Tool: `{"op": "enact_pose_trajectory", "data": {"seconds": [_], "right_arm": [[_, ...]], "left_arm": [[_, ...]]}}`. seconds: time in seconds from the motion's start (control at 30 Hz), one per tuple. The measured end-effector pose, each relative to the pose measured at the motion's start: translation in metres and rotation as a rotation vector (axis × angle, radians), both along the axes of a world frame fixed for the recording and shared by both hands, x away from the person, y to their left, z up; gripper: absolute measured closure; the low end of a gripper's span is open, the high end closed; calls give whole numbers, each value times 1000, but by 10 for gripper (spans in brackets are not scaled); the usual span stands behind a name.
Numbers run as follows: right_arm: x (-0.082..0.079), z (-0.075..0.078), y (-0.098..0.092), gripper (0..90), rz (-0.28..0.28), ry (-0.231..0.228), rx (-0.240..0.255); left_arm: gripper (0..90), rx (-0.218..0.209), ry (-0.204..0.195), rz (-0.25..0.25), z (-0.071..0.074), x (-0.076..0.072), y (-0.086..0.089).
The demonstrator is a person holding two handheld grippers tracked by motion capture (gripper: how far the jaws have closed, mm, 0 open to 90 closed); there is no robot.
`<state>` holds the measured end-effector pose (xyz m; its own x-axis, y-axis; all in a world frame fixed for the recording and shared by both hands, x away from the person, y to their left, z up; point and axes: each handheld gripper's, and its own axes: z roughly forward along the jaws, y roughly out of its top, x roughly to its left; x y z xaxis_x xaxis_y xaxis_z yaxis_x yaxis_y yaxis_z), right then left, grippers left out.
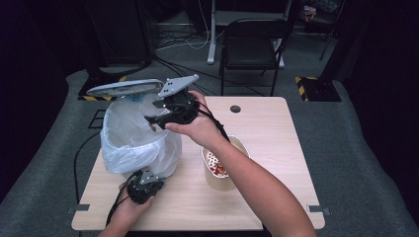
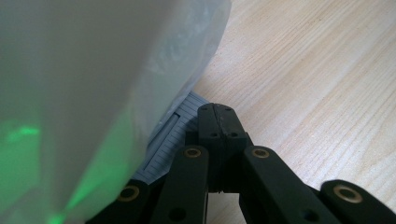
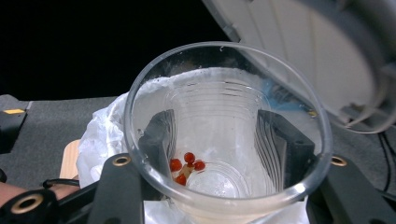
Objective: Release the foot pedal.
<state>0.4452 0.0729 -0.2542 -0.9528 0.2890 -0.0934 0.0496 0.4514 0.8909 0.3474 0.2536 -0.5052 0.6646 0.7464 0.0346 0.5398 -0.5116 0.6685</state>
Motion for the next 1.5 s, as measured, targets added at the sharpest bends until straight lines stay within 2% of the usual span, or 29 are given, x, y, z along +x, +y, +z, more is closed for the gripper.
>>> {"op": "enact_pose_trajectory", "data": {"seconds": [0.4,0.5,0.63,0.73,0.8,0.9,0.93,1.0,1.03,1.1,1.17,1.2,1.23,1.3,1.43,1.47,1.5], "right_arm": [[8,-19,32,432,22,34,-8],[11,-23,38,363,9,44,2],[12,-27,43,171,3,53,10],[9,-29,41,96,-8,56,10],[7,-28,36,66,-14,65,28],[7,-25,28,70,-20,73,41],[7,-24,26,72,-25,66,38],[3,-23,18,74,-31,48,37],[0,-23,12,86,-28,49,45],[-5,-24,-1,106,-27,47,50],[-10,-24,-15,107,-35,48,50],[-13,-25,-25,109,-43,44,49],[-16,-26,-34,116,-53,42,53],[-20,-27,-51,127,-80,26,50],[-25,-34,-82,137,-128,24,37],[-24,-37,-88,137,-142,22,22],[-24,-39,-93,137,-155,25,18]], "left_arm": [[900,4,2,-3,0,0,0],[900,2,3,0,0,0,0],[900,3,3,-1,0,0,0],[900,5,1,2,0,0,0],[900,1,2,4,0,0,0],[900,4,4,8,0,0,-1],[900,12,6,9,1,0,-1],[898,0,10,14,1,-1,-1],[832,-22,30,-4,1,0,0],[801,-34,50,4,2,-1,1],[754,-85,38,-5,2,0,3],[737,-88,54,1,3,-1,4],[722,-137,56,27,3,-3,4],[681,-194,67,15,6,-6,5],[655,-231,34,-7,13,-12,5],[648,-213,1,-51,16,-10,6],[646,-221,4,-38,18,-12,5]]}}
